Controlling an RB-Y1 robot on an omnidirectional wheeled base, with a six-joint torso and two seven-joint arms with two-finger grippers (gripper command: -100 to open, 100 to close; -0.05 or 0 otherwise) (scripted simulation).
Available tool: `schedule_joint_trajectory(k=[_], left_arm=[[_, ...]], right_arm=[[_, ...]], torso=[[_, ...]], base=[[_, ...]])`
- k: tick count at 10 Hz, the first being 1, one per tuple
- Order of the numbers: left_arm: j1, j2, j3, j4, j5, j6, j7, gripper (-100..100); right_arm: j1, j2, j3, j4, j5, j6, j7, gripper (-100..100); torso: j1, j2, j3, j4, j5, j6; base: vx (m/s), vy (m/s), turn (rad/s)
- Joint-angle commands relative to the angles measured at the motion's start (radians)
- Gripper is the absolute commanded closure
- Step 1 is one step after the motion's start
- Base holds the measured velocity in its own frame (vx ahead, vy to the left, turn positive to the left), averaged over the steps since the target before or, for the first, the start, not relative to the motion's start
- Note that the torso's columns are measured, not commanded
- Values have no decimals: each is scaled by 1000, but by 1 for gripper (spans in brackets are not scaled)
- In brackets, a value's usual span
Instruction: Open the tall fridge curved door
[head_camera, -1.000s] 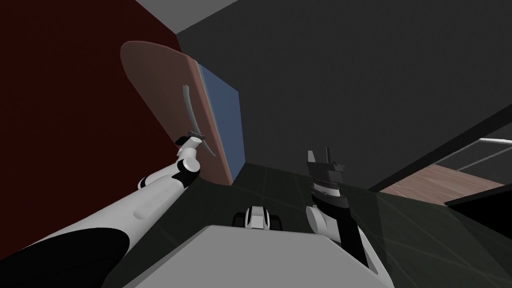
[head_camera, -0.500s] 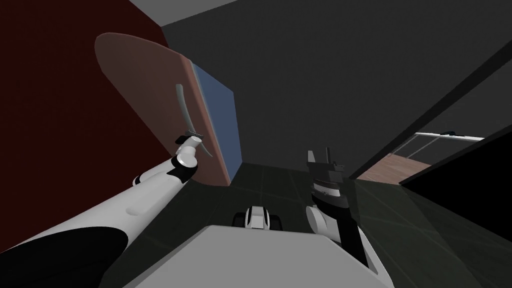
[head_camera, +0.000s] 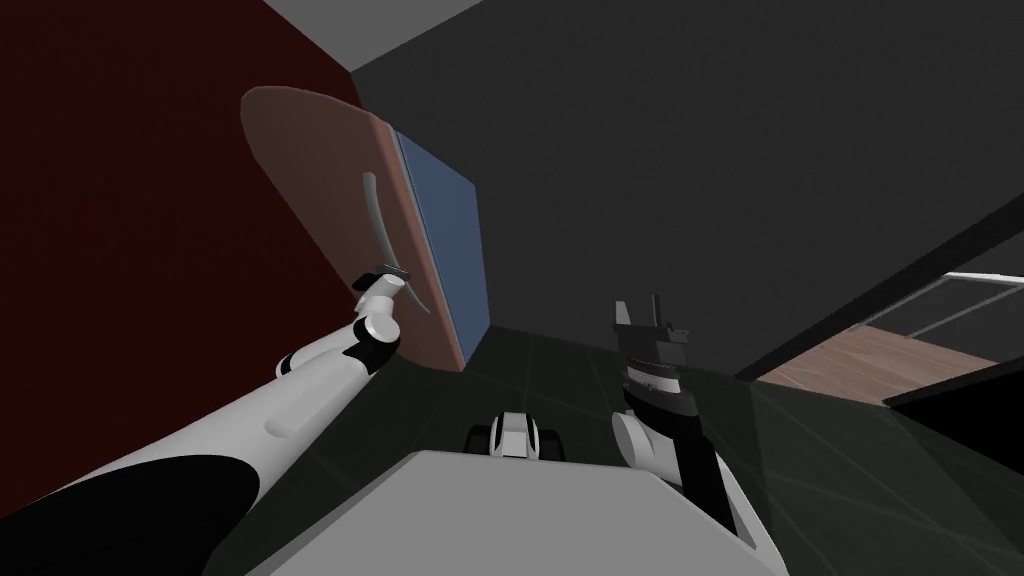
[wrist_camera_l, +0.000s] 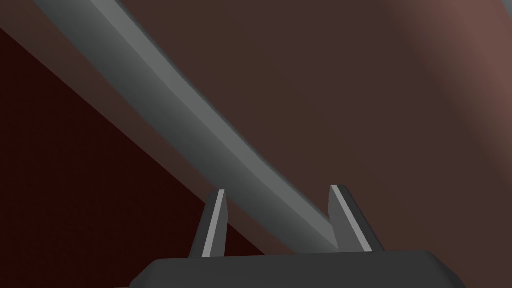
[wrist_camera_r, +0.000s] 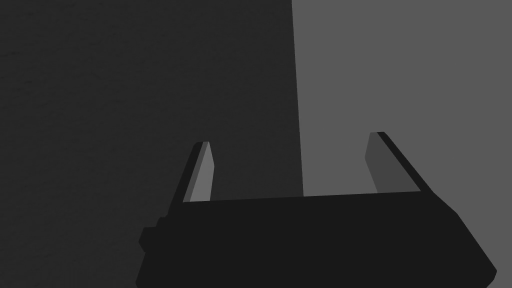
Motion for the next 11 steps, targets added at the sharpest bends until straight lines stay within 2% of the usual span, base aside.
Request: schedule_joint_trajectory(k=[1,2,3,4,5,6,7,8,9,10,11], left_arm=[[28,-8,-38,-59,74,39,-22,100],[48,-20,-62,-98,110,68,-33,100],[48,-20,-62,-98,121,68,-33,100],[69,-31,-87,-136,150,97,-45,100],[69,-31,-87,-136,167,97,-45,100],[89,-43,-111,-166,214,126,-57,100],[89,-43,-111,-175,214,126,-57,100],[110,-54,-135,-202,261,154,-69,100],[110,-54,-135,-214,261,154,-69,100],[131,-66,-159,-253,296,183,-81,100],[131,-66,-159,-253,308,183,-81,100]], right_arm=[[0,0,0,0,0,0,0,0],[0,0,0,0,0,0,0,0],[0,0,0,0,0,0,0,0],[0,0,0,0,0,0,0,0],[0,0,0,0,0,0,0,0],[0,0,0,0,0,0,0,0],[0,0,0,0,0,0,0,0],[0,0,0,0,0,0,0,0],[0,0,0,0,0,0,0,0],[0,0,0,0,0,0,0,0],[0,0,0,0,0,0,0,0]], torso=[[1,0,0,-1,1,-2],[2,1,1,-1,2,0],[1,2,1,0,2,-1],[1,2,1,0,2,1],[-1,1,1,-1,2,0],[-1,1,1,-1,2,1],[-2,0,0,-2,2,1],[-2,-1,0,-2,1,3],[-5,-1,0,-2,1,3],[-5,0,0,-2,1,4],[-5,1,1,-1,1,2]], base=[[81,-68,135],[72,-51,184],[59,-46,97],[64,-57,169],[54,-47,128],[69,-51,195],[68,-54,132],[73,-69,187],[61,-60,133],[59,-68,198],[49,-61,105]])
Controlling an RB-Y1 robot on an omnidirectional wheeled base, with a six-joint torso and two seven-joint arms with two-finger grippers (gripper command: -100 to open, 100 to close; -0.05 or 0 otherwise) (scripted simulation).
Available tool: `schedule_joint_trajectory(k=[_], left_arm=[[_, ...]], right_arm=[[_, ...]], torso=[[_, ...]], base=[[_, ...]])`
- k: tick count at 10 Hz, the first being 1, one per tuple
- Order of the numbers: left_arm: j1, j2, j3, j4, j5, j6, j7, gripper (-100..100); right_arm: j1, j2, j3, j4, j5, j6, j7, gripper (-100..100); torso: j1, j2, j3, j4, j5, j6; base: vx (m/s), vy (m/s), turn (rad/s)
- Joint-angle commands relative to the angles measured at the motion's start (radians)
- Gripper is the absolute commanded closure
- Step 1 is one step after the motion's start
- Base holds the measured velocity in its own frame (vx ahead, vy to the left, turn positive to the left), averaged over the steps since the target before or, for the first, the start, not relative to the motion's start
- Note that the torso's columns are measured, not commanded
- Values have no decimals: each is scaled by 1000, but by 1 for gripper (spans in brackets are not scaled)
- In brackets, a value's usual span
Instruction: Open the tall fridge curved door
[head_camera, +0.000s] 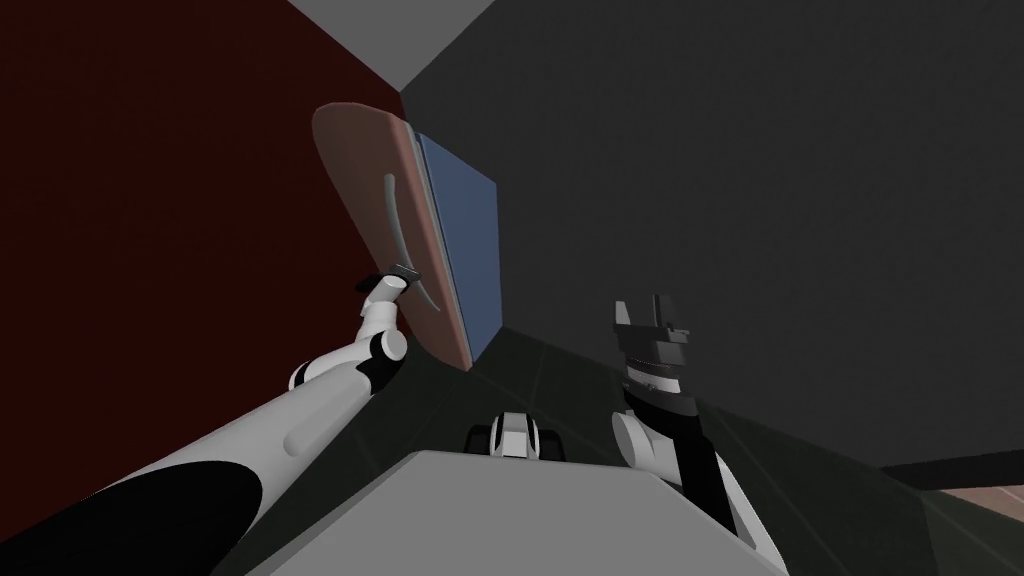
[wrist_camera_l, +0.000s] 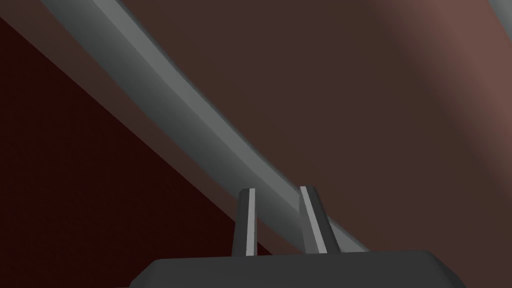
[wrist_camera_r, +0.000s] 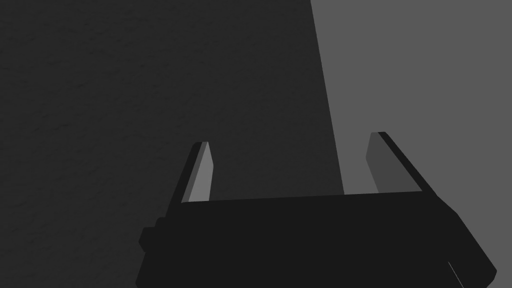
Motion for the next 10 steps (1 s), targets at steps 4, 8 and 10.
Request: schedule_joint_trajectory(k=[4,8,10], left_arm=[[10,15,-35,-33,81,61,-17,-100],[-20,54,-19,-15,72,120,0,-100],[-38,78,-10,-4,67,155,10,-100]], right_arm=[[0,0,0,0,0,0,0,0],[0,0,0,0,0,0,0,0],[0,0,0,0,0,0,0,0]], torso=[[0,4,2,1,0,2],[-3,1,1,0,0,2],[-2,2,1,0,0,2]], base=[[40,-43,79],[20,-39,34],[21,-42,29]])
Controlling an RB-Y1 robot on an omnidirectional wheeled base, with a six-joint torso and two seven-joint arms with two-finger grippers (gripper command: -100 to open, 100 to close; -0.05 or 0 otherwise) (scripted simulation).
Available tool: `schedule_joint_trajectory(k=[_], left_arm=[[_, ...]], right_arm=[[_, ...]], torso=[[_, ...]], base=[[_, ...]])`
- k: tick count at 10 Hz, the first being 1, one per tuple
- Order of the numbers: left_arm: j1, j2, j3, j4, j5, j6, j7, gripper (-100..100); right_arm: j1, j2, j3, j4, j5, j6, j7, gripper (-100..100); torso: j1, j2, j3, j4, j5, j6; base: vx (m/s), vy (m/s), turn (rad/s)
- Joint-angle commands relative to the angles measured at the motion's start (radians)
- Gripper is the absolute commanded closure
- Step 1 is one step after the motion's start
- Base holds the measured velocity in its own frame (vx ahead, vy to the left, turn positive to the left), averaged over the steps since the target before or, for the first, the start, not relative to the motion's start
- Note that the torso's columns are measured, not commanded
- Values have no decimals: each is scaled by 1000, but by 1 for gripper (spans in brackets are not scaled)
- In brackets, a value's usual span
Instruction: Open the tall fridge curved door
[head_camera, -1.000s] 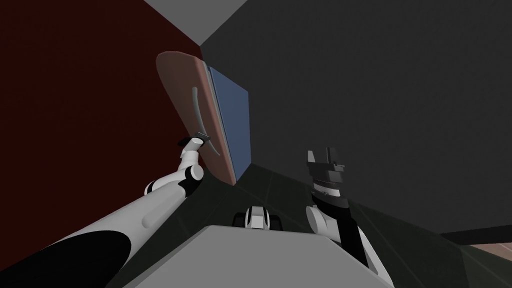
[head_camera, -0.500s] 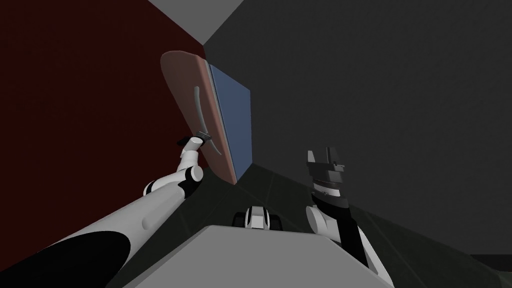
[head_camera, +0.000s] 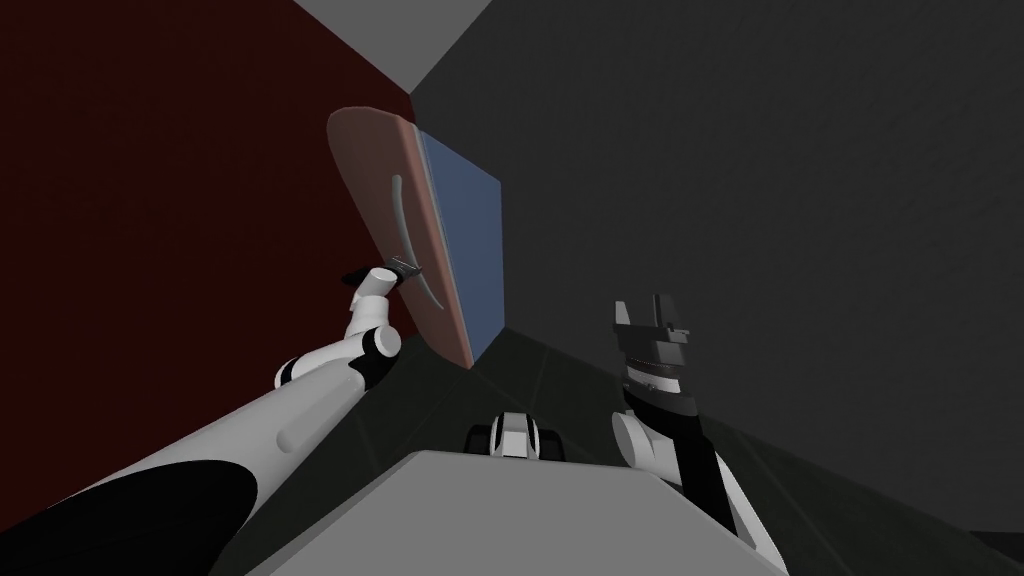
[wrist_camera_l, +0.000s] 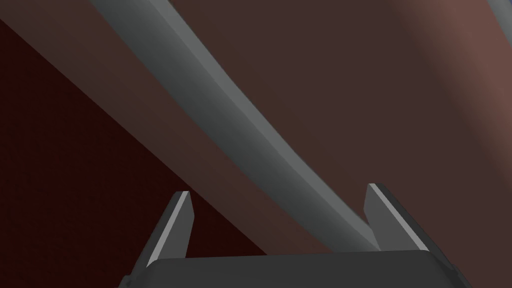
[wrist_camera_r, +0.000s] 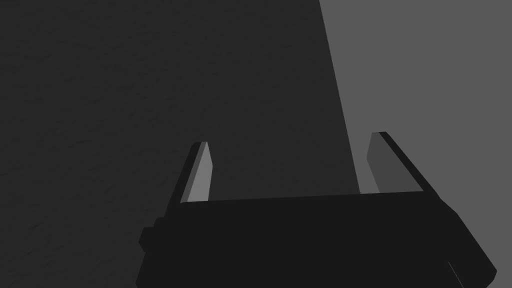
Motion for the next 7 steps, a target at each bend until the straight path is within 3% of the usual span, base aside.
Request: schedule_joint_trajectory(k=[1,4,6,7], left_arm=[[-24,34,11,19,1,46,10,-100],[-48,66,22,35,-8,94,24,-100],[-46,64,20,37,-2,85,18,-100],[-45,64,20,37,-2,85,18,100]], right_arm=[[0,0,0,0,0,0,0,0],[0,0,0,0,0,0,0,0],[0,0,0,0,0,0,0,0],[0,0,0,0,0,0,0,0]], torso=[[0,0,0,0,0,0],[0,1,0,0,0,0],[1,1,0,0,0,0],[1,1,0,0,0,0]], base=[[24,-40,33],[19,-40,34],[5,-9,5],[0,0,0]])
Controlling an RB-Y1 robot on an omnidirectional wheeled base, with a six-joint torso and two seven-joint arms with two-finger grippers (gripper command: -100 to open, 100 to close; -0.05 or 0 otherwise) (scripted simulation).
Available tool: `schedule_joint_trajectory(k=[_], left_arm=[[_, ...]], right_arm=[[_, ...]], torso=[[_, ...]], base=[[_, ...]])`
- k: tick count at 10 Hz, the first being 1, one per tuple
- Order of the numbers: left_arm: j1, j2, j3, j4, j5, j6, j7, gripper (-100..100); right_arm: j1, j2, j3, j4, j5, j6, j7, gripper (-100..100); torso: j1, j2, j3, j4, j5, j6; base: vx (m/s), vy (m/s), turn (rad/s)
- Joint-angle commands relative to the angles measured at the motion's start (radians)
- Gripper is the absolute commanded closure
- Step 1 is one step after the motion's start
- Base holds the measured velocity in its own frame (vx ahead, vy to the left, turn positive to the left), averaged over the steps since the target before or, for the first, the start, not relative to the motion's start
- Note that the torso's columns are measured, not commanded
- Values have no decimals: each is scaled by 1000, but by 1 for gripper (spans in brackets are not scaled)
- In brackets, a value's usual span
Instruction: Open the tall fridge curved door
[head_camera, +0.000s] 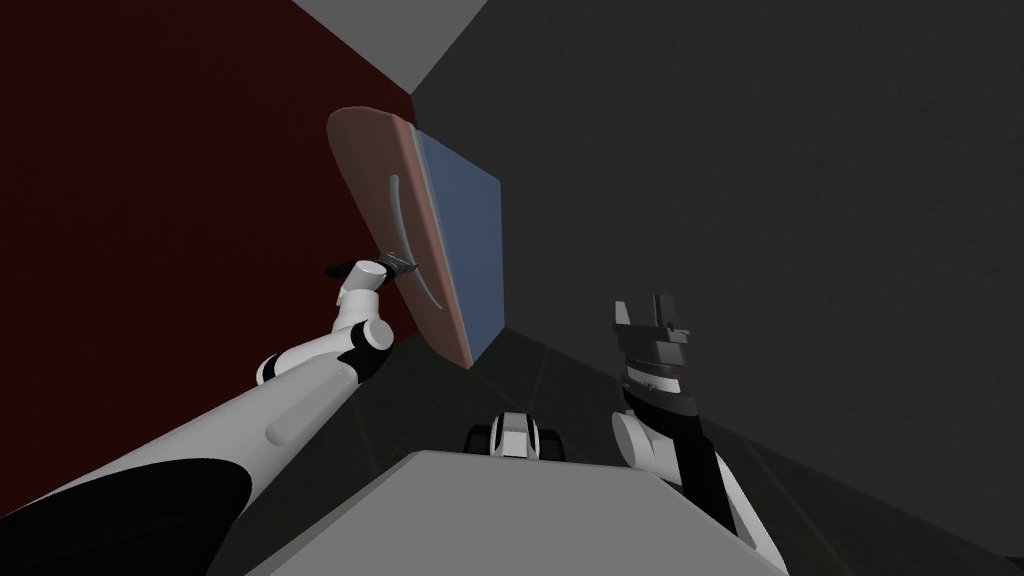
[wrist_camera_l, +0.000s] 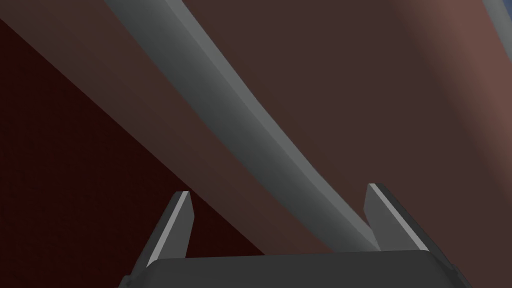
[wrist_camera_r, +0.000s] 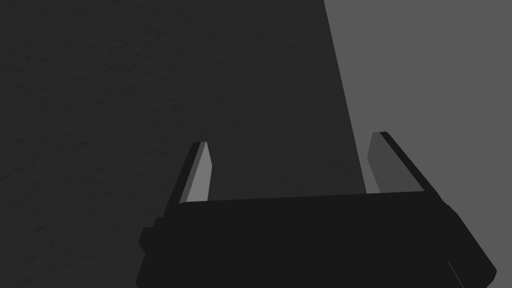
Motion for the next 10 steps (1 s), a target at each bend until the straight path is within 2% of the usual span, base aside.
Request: schedule_joint_trajectory(k=[1,2,3,4,6,7,8,9,10], left_arm=[[-2,-9,-1,-9,22,25,-16,100],[-2,-9,-1,-9,22,25,-16,100],[-5,-18,-2,-18,43,50,-33,100],[-5,-18,-2,-18,43,50,-33,100],[-9,-36,-4,-36,86,99,-66,100],[-9,-36,-4,-36,86,99,-66,100],[-12,-46,-5,-45,108,124,-82,100],[-12,-46,-5,-45,108,124,-82,100],[-14,-55,-7,-53,130,149,-99,100]], right_arm=[[0,0,0,0,0,0,0,0],[0,0,0,0,0,0,0,0],[0,0,0,0,0,0,0,0],[0,0,0,0,0,0,0,0],[0,0,0,0,0,0,0,0],[0,-1,0,0,0,0,0,0],[0,0,0,0,0,0,0,0],[0,0,0,0,0,0,0,0],[0,0,0,0,0,0,0,0]], torso=[[0,0,0,0,0,0],[8,5,3,1,2,0],[8,5,3,2,3,-1],[6,4,3,1,2,-1],[-2,1,0,0,-1,0],[2,-1,-1,0,0,0],[-2,-2,-1,-1,0,0],[-2,-3,-2,-1,-1,0],[-4,-2,-1,-1,-1,0]], base=[[-107,166,-33],[-130,233,-40],[-162,270,-33],[-191,222,-16],[-186,300,-47],[-176,285,-23],[-148,287,-19],[-150,261,-21],[-182,234,-27]])
